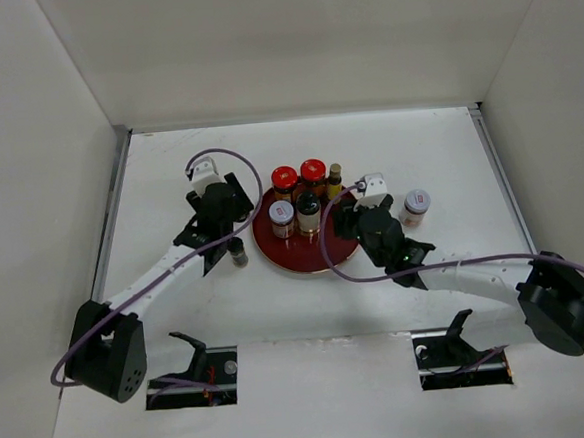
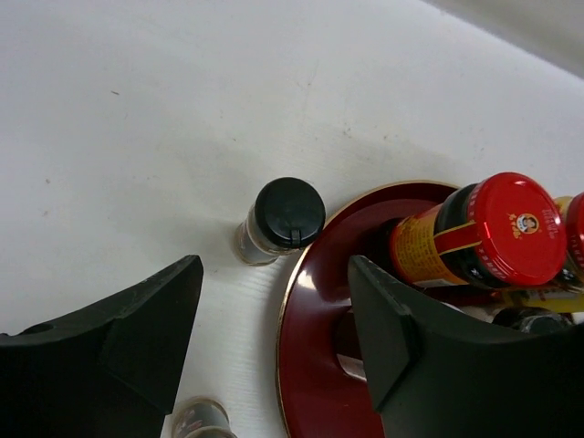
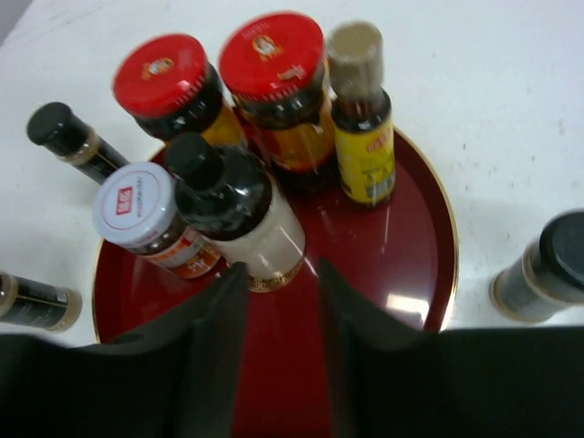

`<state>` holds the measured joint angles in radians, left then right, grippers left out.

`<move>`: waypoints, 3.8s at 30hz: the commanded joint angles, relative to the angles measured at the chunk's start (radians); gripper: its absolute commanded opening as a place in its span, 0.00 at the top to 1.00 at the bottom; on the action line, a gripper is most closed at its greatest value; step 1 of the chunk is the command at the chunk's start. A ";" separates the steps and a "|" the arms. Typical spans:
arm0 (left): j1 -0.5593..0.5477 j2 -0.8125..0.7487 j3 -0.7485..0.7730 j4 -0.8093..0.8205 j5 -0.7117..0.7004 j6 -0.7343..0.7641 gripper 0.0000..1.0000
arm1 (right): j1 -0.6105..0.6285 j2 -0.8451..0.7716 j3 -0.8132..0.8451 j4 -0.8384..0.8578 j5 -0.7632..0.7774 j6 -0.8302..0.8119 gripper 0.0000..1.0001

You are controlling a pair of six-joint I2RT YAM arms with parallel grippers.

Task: Organize the condiment bottles

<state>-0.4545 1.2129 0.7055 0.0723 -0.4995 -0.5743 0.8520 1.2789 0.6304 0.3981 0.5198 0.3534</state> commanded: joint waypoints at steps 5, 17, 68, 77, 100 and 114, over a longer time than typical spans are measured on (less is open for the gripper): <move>-0.009 0.121 0.143 -0.075 0.003 0.082 0.37 | -0.047 -0.024 -0.058 0.151 -0.056 0.041 0.38; -0.020 0.321 0.295 -0.097 -0.080 0.177 0.42 | -0.080 -0.036 -0.072 0.154 -0.115 0.078 0.38; -0.226 0.301 0.204 -0.088 -0.103 0.085 0.58 | -0.087 -0.038 -0.080 0.163 -0.124 0.078 0.37; -0.226 0.267 0.186 -0.078 -0.113 0.074 0.37 | -0.087 -0.042 -0.083 0.163 -0.121 0.076 0.27; -0.187 -0.223 -0.181 0.197 -0.143 0.007 0.23 | -0.159 -0.213 -0.101 0.046 0.000 0.079 0.66; -0.140 -0.541 -0.527 0.385 -0.102 -0.094 0.22 | -0.433 -0.210 0.038 -0.381 0.135 0.088 0.23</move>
<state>-0.6064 0.7029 0.2104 0.3557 -0.6193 -0.6266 0.4206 1.0565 0.6113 0.0975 0.6598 0.4488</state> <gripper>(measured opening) 0.775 0.782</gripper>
